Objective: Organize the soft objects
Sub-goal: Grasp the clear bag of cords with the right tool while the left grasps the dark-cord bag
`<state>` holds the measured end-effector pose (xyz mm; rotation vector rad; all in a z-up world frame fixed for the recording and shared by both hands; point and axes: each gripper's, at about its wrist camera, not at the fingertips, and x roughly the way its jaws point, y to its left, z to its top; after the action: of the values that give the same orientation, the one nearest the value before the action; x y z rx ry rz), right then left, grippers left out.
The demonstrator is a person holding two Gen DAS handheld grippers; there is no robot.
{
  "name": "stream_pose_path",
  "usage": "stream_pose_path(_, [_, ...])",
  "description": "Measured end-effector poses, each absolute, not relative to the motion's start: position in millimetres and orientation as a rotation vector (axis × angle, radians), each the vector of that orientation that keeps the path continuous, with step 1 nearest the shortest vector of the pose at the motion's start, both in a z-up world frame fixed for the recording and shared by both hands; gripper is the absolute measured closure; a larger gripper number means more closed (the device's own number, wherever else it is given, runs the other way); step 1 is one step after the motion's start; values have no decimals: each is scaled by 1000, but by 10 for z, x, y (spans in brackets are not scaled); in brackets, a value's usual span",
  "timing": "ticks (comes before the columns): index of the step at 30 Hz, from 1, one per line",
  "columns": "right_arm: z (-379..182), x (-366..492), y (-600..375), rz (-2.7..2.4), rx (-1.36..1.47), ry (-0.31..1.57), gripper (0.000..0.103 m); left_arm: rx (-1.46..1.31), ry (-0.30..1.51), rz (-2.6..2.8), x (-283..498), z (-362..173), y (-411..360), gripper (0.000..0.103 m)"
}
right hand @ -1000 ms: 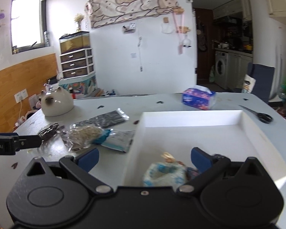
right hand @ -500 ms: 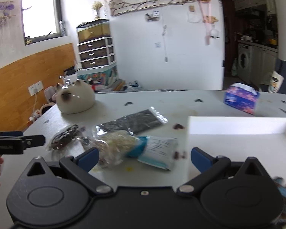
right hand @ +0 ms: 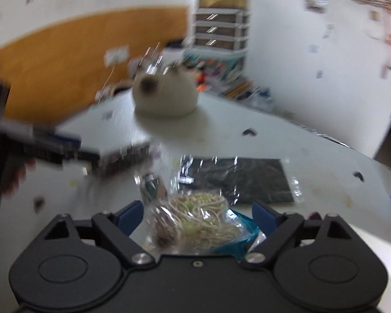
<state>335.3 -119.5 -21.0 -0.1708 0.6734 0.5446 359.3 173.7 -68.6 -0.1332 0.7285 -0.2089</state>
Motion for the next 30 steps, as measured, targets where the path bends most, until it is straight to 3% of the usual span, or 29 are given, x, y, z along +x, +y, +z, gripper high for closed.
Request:
stream_pose_path(10, [-548, 3790, -1240, 709, -201, 833, 26, -161, 861, -210, 4040, -952, 1779, 32])
stream_pose_path(20, [-544, 3567, -1147, 673, -182, 804, 48, -149, 838, -166, 3859, -983, 1567, 70])
stream_pose_path(21, [-541, 3518, -1138, 675, -180, 802, 49, -147, 836, -163, 3818, -976, 1542, 77])
stream_pose_path(30, [-444, 3055, -1181, 600, -111, 764, 51, -178, 770, -135, 3311, -783, 1391, 79])
